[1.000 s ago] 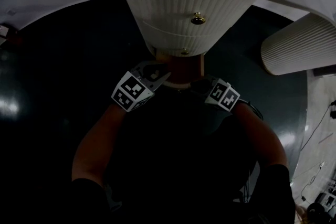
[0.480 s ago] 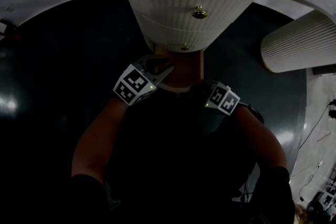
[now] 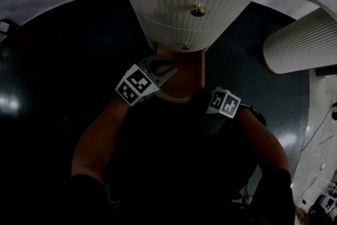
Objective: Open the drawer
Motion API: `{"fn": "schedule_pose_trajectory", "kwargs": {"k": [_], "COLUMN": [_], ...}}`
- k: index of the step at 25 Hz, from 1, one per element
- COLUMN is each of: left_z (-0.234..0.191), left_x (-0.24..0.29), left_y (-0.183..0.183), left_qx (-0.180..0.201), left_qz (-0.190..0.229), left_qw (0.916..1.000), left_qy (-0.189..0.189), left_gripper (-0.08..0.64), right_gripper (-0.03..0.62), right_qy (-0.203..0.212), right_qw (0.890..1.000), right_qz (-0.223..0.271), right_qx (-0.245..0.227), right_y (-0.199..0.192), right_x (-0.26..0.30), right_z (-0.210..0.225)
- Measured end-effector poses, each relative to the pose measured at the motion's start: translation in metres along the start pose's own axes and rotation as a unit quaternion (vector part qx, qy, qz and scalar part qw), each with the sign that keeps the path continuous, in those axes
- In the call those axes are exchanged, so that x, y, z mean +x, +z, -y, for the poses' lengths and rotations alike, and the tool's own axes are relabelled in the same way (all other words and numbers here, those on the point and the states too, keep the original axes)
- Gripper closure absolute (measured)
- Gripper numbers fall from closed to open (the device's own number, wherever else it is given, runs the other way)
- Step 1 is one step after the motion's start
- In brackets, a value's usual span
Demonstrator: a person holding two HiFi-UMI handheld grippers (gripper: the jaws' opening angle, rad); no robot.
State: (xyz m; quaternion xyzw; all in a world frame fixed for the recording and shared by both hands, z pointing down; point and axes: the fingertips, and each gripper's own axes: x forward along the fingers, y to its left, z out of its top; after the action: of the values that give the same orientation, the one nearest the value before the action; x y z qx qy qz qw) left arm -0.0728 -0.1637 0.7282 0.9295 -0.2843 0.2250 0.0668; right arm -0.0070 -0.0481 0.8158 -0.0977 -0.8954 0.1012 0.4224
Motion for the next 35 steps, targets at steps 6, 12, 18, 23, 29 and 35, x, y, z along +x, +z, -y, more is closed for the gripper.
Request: {"fn": "schedule_pose_trajectory", "kwargs": {"k": [6,12,18,23,29,35], "left_z": [-0.003,0.001,0.000,0.003,0.007,0.006], "left_x": [0.002,0.006,0.005,0.011,0.018,0.011], "left_y": [0.001,0.006,0.004,0.003,0.001,0.008], "left_qx": [-0.003,0.007,0.008,0.007,0.015,-0.002], "left_qz": [-0.001,0.003,0.002,-0.003,-0.015,-0.001], "left_qw": [1.0000,1.0000,0.9999,0.9999,0.9995,0.9999], "left_qy": [0.003,-0.006,-0.009,-0.013,-0.022,-0.015], "left_gripper": [0.482,0.483,0.482,0.483,0.483,0.483], "right_gripper": [0.554,0.554,0.554,0.554,0.561,0.577], "right_qy": [0.090,0.131,0.039,-0.022,-0.027,-0.002], "right_qw": [0.995,0.988,0.995,0.999,1.000,1.000], "right_qz": [-0.037,-0.030,0.092,0.032,-0.002,-0.018], "right_qx": [0.007,-0.076,0.006,-0.008,-0.008,-0.005], "right_y": [-0.019,-0.017,0.026,0.009,0.000,-0.002], "right_x": [0.013,0.026,-0.006,-0.001,0.005,0.008], "right_z": [-0.032,-0.064,-0.007,0.016,0.015,0.009]}}
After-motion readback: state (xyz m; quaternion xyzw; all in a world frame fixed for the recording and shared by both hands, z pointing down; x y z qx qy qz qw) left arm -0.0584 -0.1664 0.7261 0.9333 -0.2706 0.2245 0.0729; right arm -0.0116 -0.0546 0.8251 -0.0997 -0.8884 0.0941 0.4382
